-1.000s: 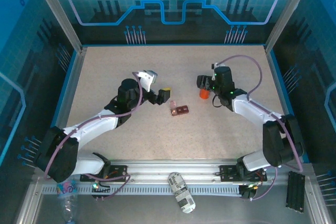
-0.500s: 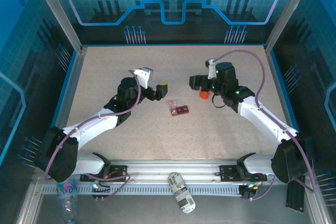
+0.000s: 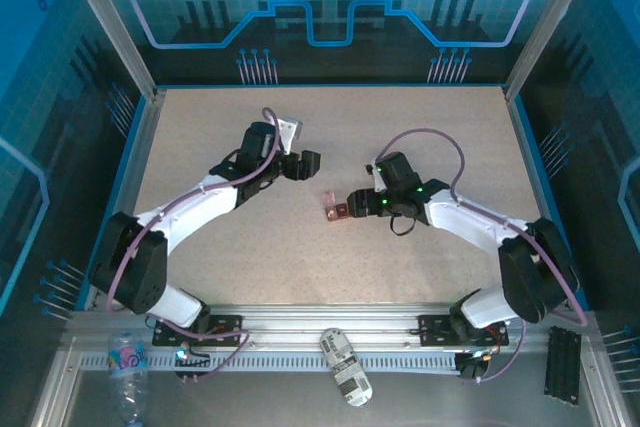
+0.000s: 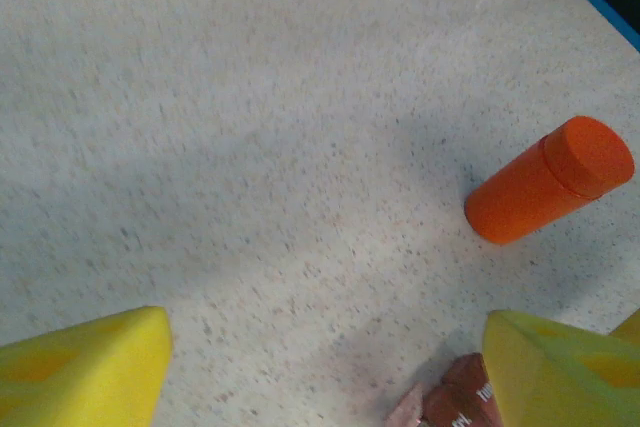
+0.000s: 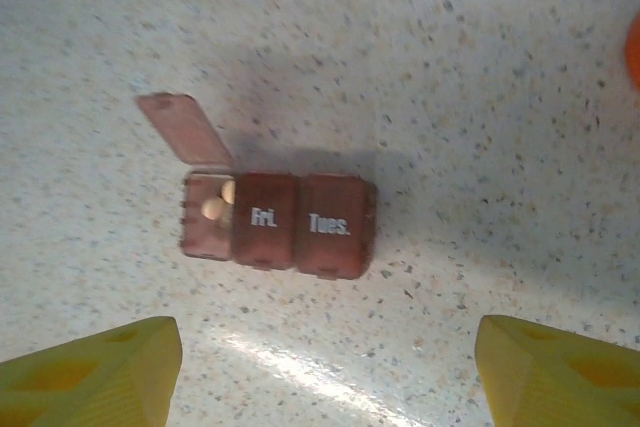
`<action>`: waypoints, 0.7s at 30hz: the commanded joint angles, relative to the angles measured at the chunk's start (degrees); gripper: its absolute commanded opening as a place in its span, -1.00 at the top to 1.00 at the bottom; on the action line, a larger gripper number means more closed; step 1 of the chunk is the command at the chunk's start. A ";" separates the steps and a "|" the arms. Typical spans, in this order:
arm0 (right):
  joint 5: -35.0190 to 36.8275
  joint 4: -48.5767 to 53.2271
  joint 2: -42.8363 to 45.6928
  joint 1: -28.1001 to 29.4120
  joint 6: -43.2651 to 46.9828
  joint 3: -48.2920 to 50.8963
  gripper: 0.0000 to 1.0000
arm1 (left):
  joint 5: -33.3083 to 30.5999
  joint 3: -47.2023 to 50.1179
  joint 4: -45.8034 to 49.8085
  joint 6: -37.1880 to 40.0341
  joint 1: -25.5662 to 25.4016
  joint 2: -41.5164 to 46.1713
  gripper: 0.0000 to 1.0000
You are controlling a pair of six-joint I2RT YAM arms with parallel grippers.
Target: Sort the pills into containers
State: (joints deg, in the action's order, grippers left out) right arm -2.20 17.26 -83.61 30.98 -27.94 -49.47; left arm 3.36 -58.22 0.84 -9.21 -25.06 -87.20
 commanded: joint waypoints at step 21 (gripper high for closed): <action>3.94 0.74 -10.62 0.75 -2.86 -5.25 -0.53 | 12.90 -14.39 20.74 -4.18 0.27 -16.22 1.00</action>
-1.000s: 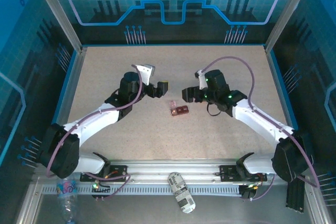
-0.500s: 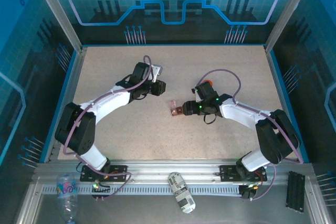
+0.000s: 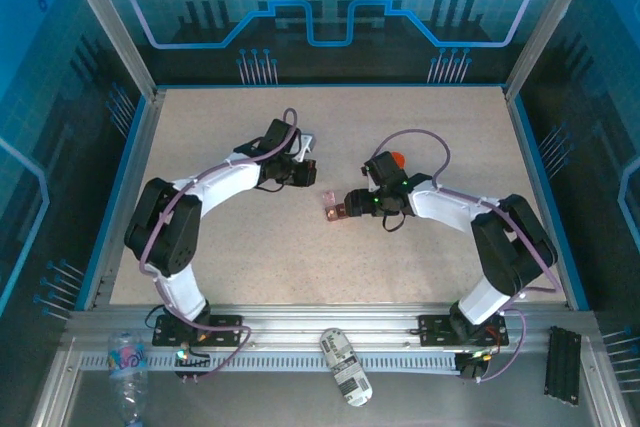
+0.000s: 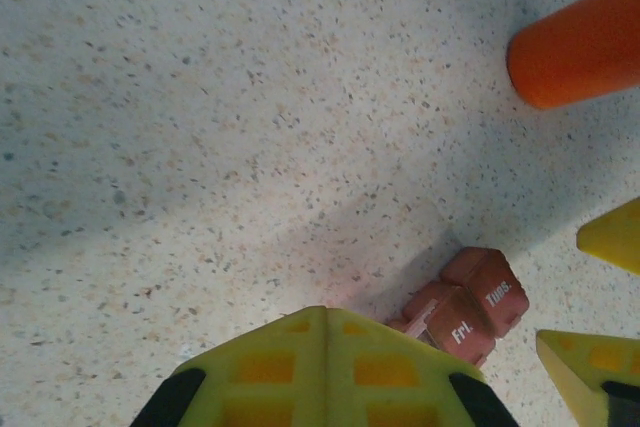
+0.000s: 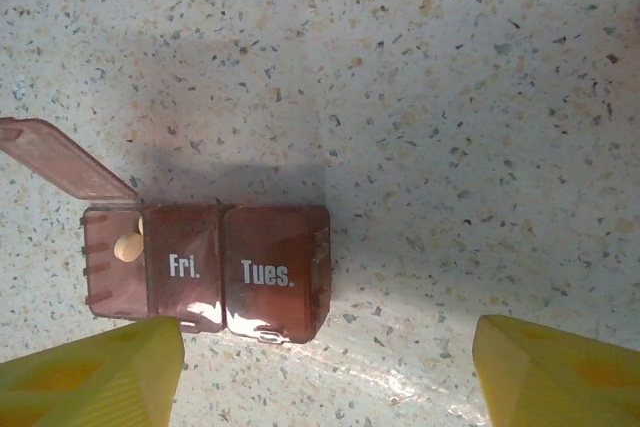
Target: Sort the pills into containers
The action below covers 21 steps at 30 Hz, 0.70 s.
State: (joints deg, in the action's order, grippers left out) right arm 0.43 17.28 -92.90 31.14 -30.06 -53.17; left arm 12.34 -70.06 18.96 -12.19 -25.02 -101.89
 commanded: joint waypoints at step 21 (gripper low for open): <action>1.51 0.96 -5.04 0.65 -0.70 -1.77 -0.52 | 5.50 -6.72 5.65 -2.05 -1.34 -7.62 1.00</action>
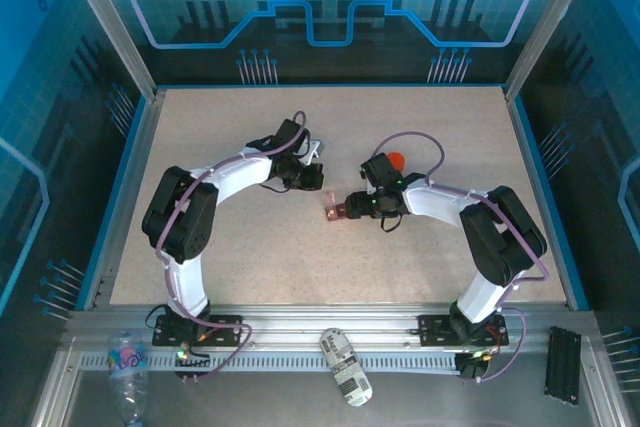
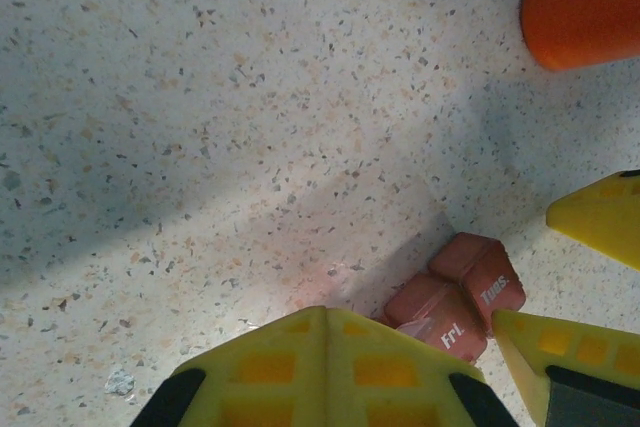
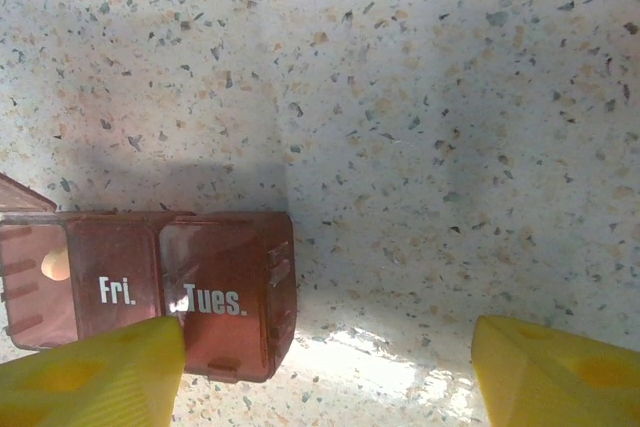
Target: Sort the pills into containers
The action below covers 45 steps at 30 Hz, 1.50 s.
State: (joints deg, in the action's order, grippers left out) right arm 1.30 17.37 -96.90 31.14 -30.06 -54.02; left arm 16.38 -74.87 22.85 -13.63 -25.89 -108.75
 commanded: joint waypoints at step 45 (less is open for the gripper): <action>-0.46 2.34 -3.03 0.85 -1.95 -3.51 -0.55 | 1.78 -2.39 3.47 0.61 -2.41 -0.76 1.00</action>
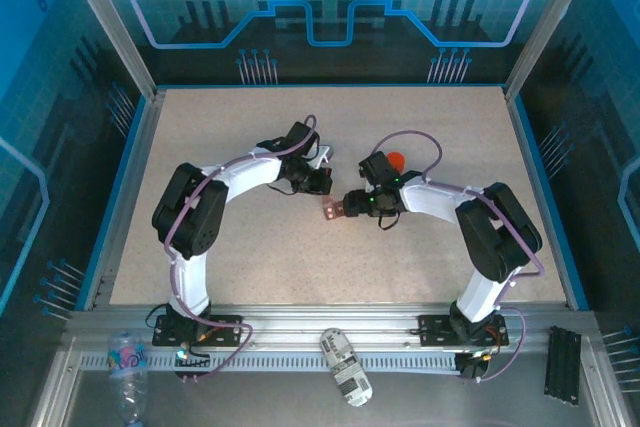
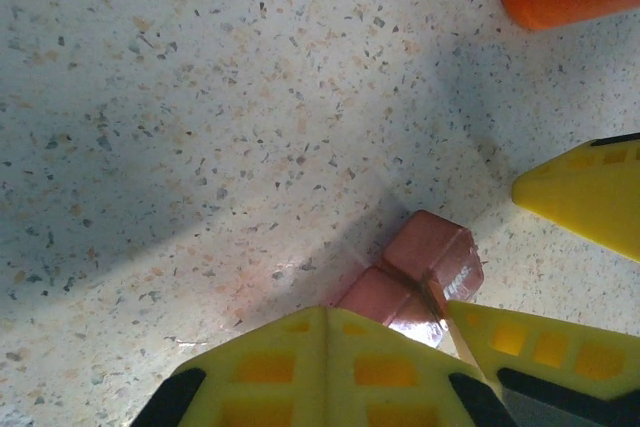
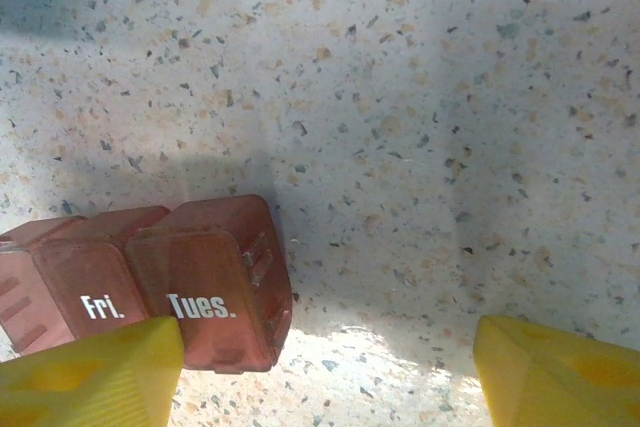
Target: Sort the pills into containers
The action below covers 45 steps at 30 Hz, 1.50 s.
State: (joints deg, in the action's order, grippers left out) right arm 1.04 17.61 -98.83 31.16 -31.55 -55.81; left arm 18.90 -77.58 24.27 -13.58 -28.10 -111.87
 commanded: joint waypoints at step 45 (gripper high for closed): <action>-0.51 3.01 -5.02 0.77 -0.08 -4.22 -0.53 | -0.63 -0.39 2.89 0.97 -0.02 3.35 1.00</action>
State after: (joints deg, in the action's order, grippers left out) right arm 0.36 19.46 -101.65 31.20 -31.51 -59.64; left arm 17.26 -77.97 25.89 -13.21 -28.08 -111.61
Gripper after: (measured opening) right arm 0.769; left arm 0.059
